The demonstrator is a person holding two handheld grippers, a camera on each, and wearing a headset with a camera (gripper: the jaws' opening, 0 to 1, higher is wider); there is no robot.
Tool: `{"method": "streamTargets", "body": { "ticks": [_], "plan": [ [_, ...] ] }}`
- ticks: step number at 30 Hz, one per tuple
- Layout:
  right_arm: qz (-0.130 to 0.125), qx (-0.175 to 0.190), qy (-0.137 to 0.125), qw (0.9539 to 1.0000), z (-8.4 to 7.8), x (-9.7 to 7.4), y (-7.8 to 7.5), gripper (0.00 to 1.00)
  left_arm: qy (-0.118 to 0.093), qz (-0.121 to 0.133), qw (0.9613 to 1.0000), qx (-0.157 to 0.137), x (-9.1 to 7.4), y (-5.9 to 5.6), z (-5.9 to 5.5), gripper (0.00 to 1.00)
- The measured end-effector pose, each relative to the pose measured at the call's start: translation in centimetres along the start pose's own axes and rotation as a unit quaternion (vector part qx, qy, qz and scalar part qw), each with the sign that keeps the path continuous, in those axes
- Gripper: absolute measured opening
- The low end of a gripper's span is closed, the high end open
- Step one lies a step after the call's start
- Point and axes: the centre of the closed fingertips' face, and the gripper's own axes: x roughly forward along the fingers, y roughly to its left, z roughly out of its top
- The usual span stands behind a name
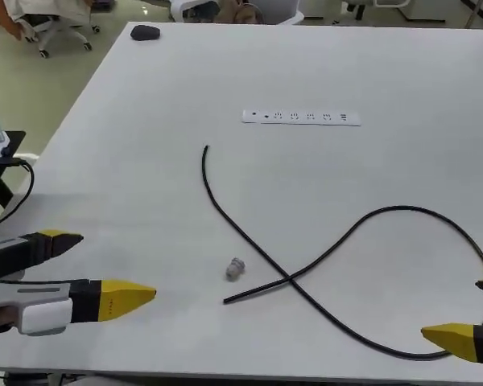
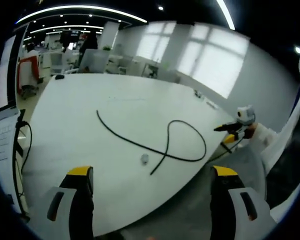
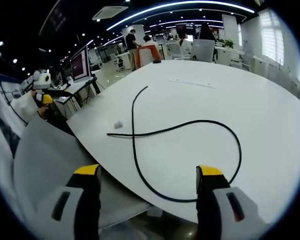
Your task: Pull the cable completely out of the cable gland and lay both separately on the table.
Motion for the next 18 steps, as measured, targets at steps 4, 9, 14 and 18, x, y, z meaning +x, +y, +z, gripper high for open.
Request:
{"method": "streamTargets", "body": {
  "ticks": [4, 9, 14, 18],
  "plan": [
    [-0.005, 0.007, 0.002, 1.0, -0.3, -0.2, -0.5, 0.81, -0.008, -0.008, 0.9999, -0.001, 0.0, -0.3, 0.5, 0.98],
    [-0.006, 0.01, 0.004, 0.9999, -0.6, -0.1, -0.5, 0.8, -0.017, -0.015, 0.9995, -0.021, 0.5, -0.9, 0.6, 0.98],
    [-0.005, 0.005, 0.021, 0.9998, -1.4, 0.1, -0.3, 0.8, -0.006, -0.021, 0.9996, -0.02, 0.6, -1.1, 0.0, 0.98],
    [-0.004, 0.007, 0.025, 0.9996, -1.7, 0.2, -0.3, 0.79, -0.003, -0.022, 0.9993, -0.03, 0.6, -0.6, -0.4, 0.98]
  ]
}}
